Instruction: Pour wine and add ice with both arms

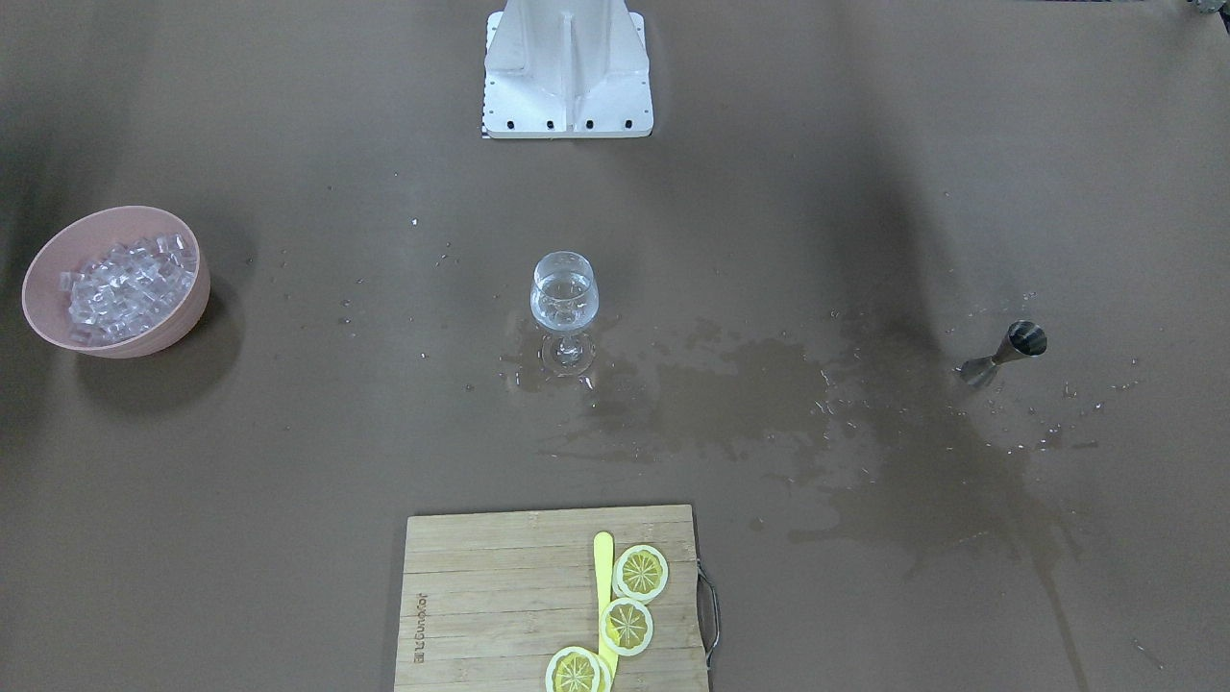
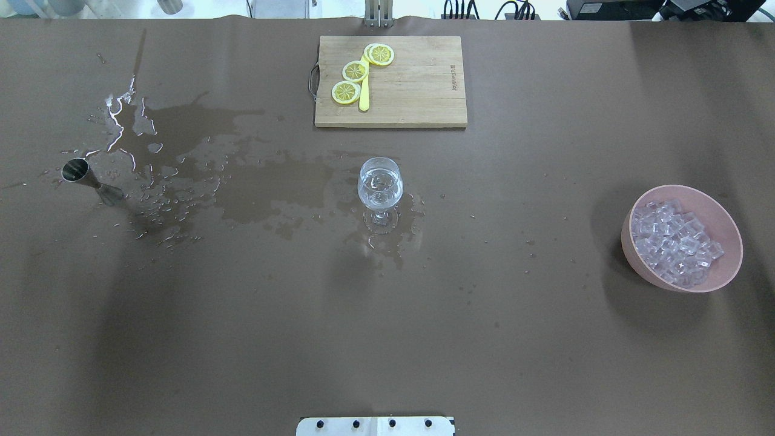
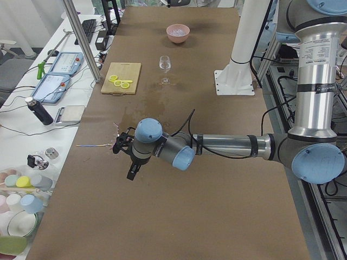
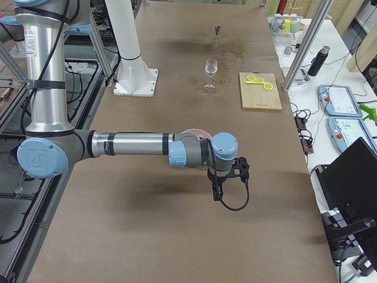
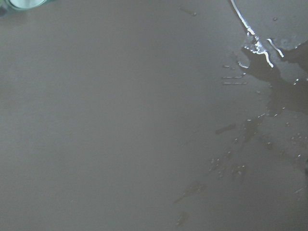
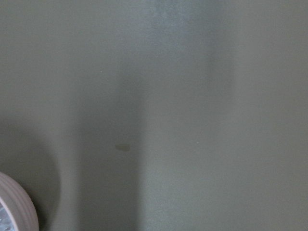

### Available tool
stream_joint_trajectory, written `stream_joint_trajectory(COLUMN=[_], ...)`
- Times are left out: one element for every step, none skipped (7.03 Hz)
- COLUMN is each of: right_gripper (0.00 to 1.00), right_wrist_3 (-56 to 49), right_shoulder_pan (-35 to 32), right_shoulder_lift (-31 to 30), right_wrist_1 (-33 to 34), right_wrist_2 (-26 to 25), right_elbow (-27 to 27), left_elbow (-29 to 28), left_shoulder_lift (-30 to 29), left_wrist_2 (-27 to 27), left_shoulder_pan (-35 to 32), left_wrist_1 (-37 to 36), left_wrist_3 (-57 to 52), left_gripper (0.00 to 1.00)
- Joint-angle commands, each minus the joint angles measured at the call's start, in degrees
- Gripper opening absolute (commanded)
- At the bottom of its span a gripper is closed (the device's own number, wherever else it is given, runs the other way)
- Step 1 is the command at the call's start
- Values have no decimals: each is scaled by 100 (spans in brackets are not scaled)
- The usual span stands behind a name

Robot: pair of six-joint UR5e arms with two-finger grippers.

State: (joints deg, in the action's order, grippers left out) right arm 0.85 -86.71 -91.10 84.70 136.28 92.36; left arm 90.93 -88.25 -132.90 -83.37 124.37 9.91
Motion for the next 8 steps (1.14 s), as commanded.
stream_joint_trajectory(right_gripper=[100,100,100,100,100,100,100,100], right_wrist_3=[20,20,20,20,20,20,3,3], right_shoulder_pan=[75,93,154,216,268,286,287,287], right_shoulder_lift=[-118,-118,-101,-101,-101,-101,-101,-118], right_wrist_1=[-542,-543,-551,-560,-560,-560,-560,-560], right_wrist_2=[136,171,197,206,215,215,293,329], right_elbow=[-25,-17,9,18,18,27,45,53], left_elbow=[-302,-748,-944,-963,-963,-972,-981,-972], left_shoulder_lift=[9,-8,-43,-17,105,210,333,360], left_wrist_2=[10,45,315,727,818,819,932,1333], left_shoulder_pan=[436,549,933,1259,1349,1385,1464,1725], left_wrist_1=[1581,2773,3794,4518,4943,5348,5578,5641], left_wrist_3=[573,1008,1961,2467,2646,2865,2832,2632], left_gripper=[98,98,98,98,98,98,98,98])
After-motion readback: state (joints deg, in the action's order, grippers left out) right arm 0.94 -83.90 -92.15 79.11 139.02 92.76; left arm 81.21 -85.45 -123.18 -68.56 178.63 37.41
